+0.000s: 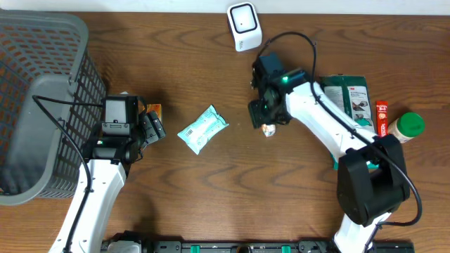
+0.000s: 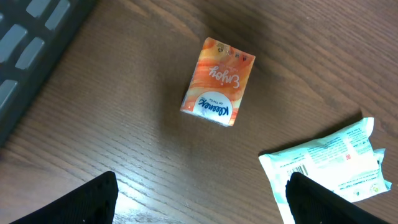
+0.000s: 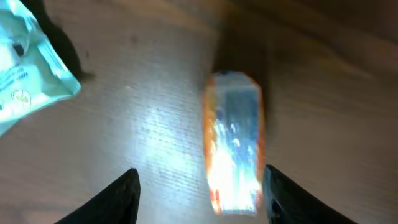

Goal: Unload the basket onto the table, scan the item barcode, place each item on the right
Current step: 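Lift the tissue pack and carry it to the white scanner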

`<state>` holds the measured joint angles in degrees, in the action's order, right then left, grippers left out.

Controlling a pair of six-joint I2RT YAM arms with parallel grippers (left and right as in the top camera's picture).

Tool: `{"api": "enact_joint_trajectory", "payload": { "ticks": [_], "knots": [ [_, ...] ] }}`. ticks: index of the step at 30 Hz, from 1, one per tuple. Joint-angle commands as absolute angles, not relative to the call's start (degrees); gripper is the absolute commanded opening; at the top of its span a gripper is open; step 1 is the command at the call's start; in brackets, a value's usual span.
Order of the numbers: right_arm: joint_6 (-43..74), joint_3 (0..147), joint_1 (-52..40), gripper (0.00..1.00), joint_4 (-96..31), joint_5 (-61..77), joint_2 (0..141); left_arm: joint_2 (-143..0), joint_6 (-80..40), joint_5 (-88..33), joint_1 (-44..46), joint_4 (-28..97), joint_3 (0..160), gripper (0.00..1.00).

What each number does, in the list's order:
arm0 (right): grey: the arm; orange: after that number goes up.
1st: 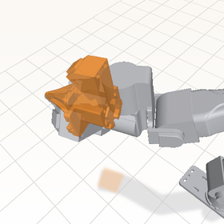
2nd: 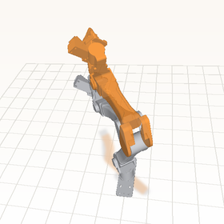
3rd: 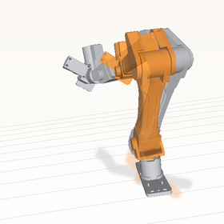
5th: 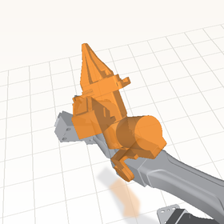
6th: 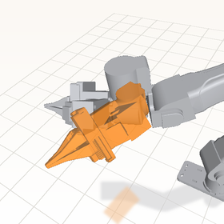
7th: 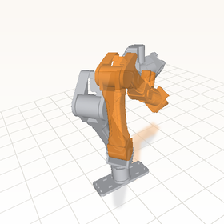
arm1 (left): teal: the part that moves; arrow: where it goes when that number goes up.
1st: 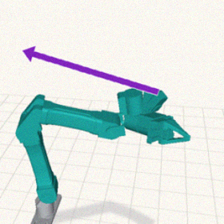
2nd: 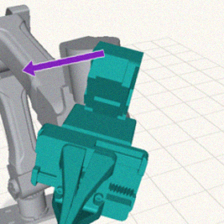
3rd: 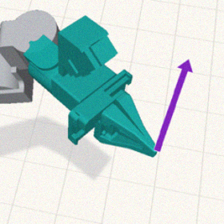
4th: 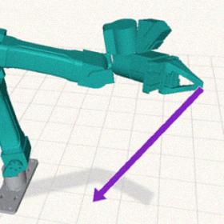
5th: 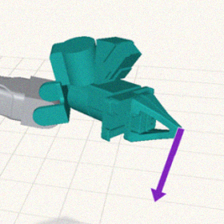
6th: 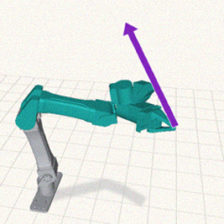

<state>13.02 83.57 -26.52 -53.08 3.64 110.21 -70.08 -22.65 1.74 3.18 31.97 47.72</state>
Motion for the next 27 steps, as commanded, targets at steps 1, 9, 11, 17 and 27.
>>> {"api": "enact_joint_trajectory", "payload": {
  "ticks": [1, 9, 11, 17, 27],
  "knots": [
    [13.23, 78.85, -27.86, 0.59, -49.23, 0.91, 110.28, -70.08, -22.55, 2.61, 3.2, 32.05, 49.19, 0.87],
    [13.19, 76.27, -27.97, 0.53, -44.31, -3.03, 110.28, -70.08, -22.55, 2.61, 3.2, 32.05, 49.19, 0.87],
    [12.6, 76.27, -27.97, 0.51, -43.51, -3.18, 110.28, -70.08, -22.55, 2.61, 3.2, 32.05, 49.19, 0.87],
    [11.51, 76.05, -28.49, 0.42, -42.11, -3.36, 110.74, -70.08, -22.55, 2.61, 3.2, 32.08, 49.19, 0.87],
    [11.51, 74.37, -28.6, 0.4, -42.5, -7.7, 110.76, -70.08, -22.55, 2.61, 3.2, 32.08, 49.15, 0.87]
  ]
}}
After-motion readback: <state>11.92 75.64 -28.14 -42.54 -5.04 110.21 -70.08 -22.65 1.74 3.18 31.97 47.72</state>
